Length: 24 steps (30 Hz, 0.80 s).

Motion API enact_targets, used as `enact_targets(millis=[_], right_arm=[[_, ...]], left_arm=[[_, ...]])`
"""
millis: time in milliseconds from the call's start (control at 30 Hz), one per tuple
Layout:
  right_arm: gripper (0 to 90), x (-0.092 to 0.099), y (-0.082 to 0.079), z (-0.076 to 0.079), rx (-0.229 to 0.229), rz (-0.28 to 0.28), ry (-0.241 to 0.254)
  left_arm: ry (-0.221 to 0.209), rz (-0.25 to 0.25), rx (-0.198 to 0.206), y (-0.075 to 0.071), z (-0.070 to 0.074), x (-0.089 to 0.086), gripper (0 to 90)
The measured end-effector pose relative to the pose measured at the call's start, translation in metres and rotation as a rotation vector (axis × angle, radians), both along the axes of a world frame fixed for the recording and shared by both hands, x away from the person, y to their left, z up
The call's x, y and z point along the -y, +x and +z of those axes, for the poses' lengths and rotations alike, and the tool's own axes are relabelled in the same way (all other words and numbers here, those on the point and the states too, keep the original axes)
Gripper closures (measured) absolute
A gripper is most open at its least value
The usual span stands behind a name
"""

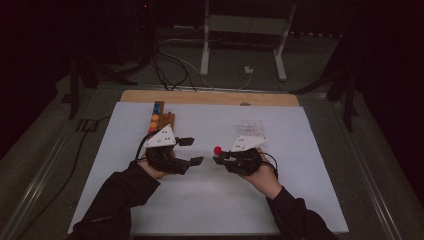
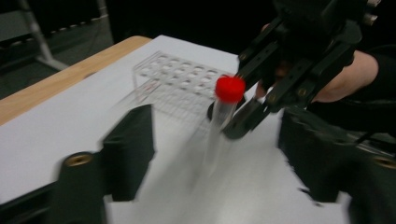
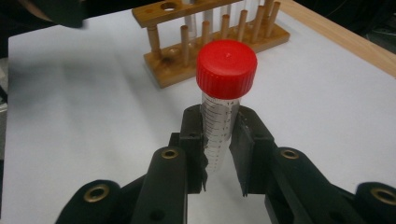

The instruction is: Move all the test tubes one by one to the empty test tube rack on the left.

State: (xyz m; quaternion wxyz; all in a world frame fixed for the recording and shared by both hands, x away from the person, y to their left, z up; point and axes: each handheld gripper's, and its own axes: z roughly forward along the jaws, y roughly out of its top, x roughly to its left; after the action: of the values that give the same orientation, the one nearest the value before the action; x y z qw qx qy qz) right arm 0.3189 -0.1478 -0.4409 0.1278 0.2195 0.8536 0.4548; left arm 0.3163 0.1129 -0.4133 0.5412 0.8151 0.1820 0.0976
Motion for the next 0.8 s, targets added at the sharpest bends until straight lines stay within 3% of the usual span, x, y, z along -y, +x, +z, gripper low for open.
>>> enact_targets(millis=[367, 533, 633, 667, 733, 800], right_arm=[[75.2, -0.006, -0.005, 0.000, -0.004, 0.024, 0.002], [75.2, -0.005, -0.006, 0.001, -0.001, 0.022, 0.003], [75.0, -0.005, -0.006, 0.001, -0.004, 0.023, 0.011], [74.1, -0.005, -0.006, 0.001, -0.005, 0.020, 0.016], [61.6, -0.004, -0.007, 0.002, -0.002, 0.019, 0.021], [56.1, -0.002, -0.008, 0.004, -0.001, 0.011, 0.031]], left_arm=[[0.045, -0.060, 0.034, 0.005, -0.009, 0.036, 52.9], [0.054, -0.066, 0.050, 0.006, -0.011, 0.040, 67.9], [0.056, -0.067, 0.059, 0.007, -0.010, 0.039, 71.3], [0.057, -0.068, 0.060, 0.007, -0.009, 0.038, 71.4], [0.063, -0.053, 0.080, 0.006, -0.005, 0.035, 71.7], [0.057, -0.042, 0.085, 0.006, 0.000, 0.028, 71.8]])
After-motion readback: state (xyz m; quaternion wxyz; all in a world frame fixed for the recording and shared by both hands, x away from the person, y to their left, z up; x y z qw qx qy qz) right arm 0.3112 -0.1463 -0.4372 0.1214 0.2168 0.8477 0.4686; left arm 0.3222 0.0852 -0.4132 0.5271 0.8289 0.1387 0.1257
